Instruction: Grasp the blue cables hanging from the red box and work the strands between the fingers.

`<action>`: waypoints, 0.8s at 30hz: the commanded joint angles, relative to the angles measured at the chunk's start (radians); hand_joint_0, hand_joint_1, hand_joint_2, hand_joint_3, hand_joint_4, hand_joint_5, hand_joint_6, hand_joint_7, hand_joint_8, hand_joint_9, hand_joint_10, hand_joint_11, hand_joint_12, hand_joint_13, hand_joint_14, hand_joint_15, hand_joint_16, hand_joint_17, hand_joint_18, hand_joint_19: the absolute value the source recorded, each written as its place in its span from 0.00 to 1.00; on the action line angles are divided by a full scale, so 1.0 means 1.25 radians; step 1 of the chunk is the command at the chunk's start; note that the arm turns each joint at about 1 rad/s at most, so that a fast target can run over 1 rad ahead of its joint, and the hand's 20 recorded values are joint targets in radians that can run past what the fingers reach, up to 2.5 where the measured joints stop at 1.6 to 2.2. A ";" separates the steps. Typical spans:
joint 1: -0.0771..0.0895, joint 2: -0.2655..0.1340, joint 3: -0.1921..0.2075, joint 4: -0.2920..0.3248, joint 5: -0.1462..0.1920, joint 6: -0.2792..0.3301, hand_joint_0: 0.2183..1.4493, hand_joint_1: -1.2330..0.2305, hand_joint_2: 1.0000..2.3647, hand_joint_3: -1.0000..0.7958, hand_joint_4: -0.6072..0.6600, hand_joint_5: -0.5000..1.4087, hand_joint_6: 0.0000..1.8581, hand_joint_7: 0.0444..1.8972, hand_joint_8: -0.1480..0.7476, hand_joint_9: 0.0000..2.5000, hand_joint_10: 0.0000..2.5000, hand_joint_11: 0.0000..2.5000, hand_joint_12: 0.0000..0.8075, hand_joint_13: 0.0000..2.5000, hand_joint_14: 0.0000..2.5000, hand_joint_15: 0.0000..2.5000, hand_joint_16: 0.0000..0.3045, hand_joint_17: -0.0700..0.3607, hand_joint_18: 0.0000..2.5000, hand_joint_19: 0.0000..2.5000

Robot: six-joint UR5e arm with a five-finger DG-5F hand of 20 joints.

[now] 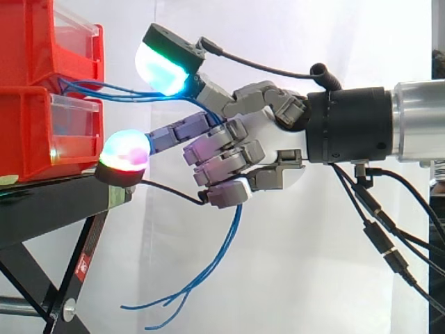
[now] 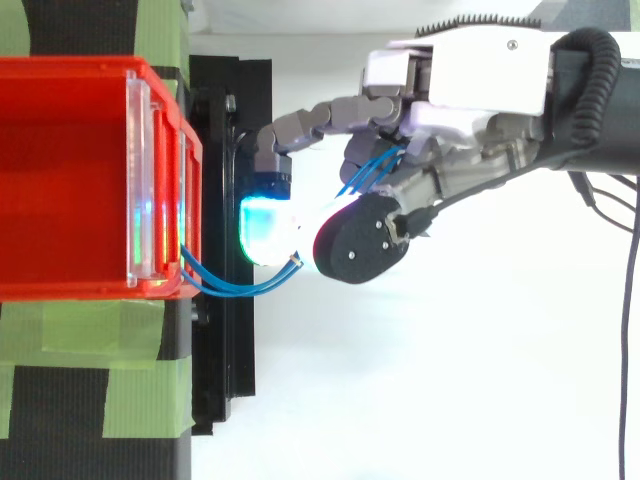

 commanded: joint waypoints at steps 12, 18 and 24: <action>0.003 0.022 0.000 -0.001 0.011 0.002 0.46 0.46 0.00 0.00 0.62 0.30 0.26 0.59 0.70 0.52 1.00 1.00 0.74 0.70 1.00 0.62 0.75 0.56 0.98 0.34; 0.004 0.028 0.000 -0.001 0.016 -0.014 0.47 0.45 0.00 0.00 0.62 0.29 0.29 0.58 0.70 0.52 1.00 1.00 0.74 0.70 1.00 0.62 0.75 0.56 0.98 0.34; 0.004 0.028 0.000 -0.001 0.035 -0.011 0.47 0.45 0.00 0.00 0.63 0.27 0.35 0.54 0.70 0.52 1.00 1.00 0.74 0.70 1.00 0.62 0.75 0.56 0.98 0.34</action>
